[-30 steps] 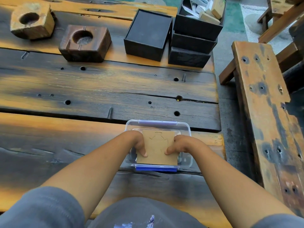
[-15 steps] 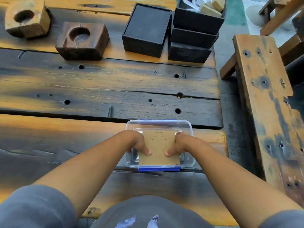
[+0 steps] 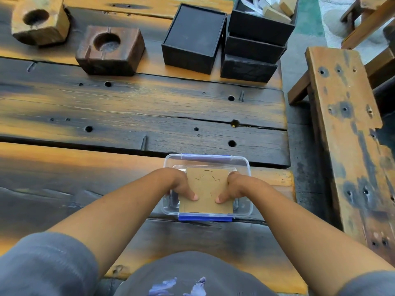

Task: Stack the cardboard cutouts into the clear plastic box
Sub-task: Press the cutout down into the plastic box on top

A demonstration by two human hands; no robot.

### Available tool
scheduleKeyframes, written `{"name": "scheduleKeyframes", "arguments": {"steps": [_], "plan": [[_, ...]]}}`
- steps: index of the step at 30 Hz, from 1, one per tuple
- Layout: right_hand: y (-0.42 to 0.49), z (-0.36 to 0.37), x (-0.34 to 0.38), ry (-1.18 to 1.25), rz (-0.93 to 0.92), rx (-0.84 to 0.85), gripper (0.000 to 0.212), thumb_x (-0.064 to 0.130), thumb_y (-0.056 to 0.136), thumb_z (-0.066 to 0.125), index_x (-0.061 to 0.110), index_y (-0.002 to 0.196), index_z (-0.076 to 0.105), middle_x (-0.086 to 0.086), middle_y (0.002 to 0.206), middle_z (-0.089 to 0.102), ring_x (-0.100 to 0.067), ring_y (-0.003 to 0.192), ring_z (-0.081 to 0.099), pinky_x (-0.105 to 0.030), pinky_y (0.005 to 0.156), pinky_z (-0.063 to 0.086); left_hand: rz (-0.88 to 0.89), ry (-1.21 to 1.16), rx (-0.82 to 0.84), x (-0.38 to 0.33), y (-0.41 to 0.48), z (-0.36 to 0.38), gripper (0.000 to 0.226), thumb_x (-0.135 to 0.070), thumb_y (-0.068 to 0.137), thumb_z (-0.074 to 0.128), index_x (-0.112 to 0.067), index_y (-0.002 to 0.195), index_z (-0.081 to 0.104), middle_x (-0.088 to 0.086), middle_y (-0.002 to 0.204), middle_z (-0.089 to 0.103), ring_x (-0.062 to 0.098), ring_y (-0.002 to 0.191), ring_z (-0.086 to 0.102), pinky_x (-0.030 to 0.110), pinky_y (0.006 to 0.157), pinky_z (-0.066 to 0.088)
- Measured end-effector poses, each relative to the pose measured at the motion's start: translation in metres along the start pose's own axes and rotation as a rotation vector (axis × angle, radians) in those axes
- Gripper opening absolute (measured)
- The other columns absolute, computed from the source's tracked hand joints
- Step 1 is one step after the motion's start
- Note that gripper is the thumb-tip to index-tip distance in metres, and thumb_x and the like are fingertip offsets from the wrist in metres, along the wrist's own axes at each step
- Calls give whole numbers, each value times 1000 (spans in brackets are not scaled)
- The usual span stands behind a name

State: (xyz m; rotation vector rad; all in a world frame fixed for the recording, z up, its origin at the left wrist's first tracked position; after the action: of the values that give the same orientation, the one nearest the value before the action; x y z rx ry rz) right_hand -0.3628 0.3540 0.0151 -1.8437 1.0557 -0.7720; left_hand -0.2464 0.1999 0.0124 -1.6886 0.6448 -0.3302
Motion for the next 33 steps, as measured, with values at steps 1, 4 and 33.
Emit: {"name": "scheduleKeyframes", "arguments": {"steps": [1,4,33], "plan": [[1,2,1,0,7,-14,110,52,65,84,6,148,28,-7,147,41,-28,129,48,-43,107,42,-6,42,-36,-1,1,2,90,-61,76,73,-10,145,44,11,142,54,32,123,58,43,105,48],[5,5,1,8,17,-29,111,51,63,86,6,147,29,-7,146,41,-28,128,49,-43,107,43,-20,87,-73,-3,3,4,87,-61,77,72,-9,142,47,11,137,59,31,118,60,43,105,48],[26,-13,6,28,39,-98,95,53,67,82,7,140,41,-12,144,45,-29,127,49,-37,101,43,-12,146,-337,-17,21,-21,94,-57,68,81,-9,140,45,11,138,57,32,123,57,41,103,48]]}}
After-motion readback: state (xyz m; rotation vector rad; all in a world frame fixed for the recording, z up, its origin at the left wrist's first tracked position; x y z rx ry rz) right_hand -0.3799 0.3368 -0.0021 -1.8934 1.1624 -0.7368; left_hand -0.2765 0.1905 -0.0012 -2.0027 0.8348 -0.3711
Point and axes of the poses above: each hand's wrist, its own y-axis towards the middle knuckle, its own z-axis out of the palm, x = y × z, the point moved 1 cm from there along y, towards the middle knuckle
